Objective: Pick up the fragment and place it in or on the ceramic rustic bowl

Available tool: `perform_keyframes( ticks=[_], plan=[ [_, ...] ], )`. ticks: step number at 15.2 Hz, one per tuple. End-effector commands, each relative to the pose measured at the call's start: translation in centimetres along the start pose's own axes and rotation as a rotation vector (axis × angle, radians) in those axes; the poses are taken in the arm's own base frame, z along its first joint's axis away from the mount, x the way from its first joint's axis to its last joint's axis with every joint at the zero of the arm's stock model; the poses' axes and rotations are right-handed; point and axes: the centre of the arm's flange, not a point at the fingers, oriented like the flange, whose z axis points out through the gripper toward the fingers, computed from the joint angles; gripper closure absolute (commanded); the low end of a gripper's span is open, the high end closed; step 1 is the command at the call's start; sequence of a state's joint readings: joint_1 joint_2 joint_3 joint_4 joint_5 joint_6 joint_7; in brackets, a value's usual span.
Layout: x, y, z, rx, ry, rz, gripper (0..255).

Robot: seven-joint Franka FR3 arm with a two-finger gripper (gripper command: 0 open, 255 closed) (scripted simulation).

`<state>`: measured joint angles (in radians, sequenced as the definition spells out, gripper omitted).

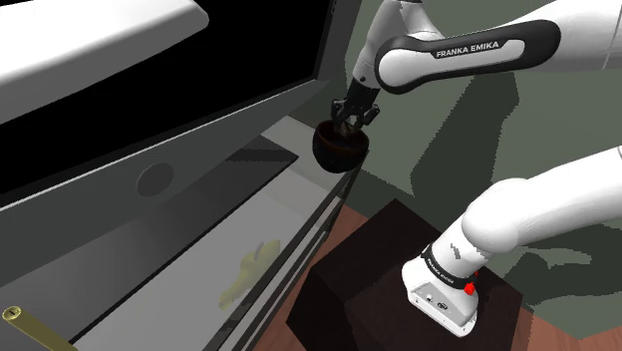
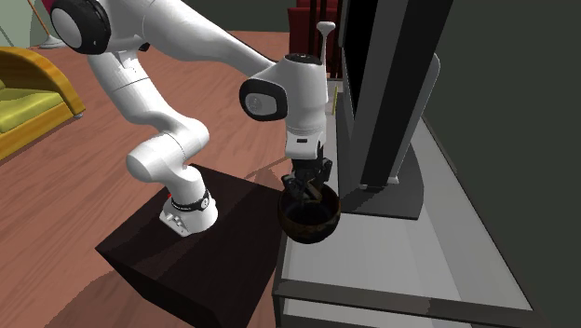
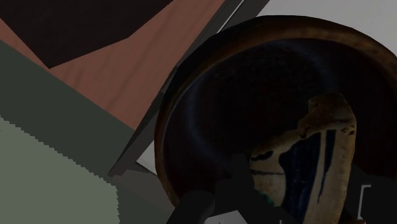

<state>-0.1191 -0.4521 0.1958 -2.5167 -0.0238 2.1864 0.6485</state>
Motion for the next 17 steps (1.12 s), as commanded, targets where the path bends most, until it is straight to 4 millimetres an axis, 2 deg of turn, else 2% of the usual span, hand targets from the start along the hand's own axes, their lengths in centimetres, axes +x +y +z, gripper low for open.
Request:
perform_keyframes(
  ticks=[1, 5, 6, 11, 15, 17],
  plan=[
    [0.0, 0.0, 0.1, 0.0, 0.0, 0.0, 255],
    [0.0, 0.0, 0.1, 0.0, 0.0, 0.0, 255],
    [0.0, 0.0, 0.1, 0.0, 0.0, 0.0, 0],
    [0.0, 0.0, 0.1, 0.0, 0.0, 0.0, 0],
    [0.0, 0.0, -4.9, 0.0, 0.0, 0.0, 0],
    [0.0, 0.0, -4.9, 0.0, 0.0, 0.0, 0]
  ],
)
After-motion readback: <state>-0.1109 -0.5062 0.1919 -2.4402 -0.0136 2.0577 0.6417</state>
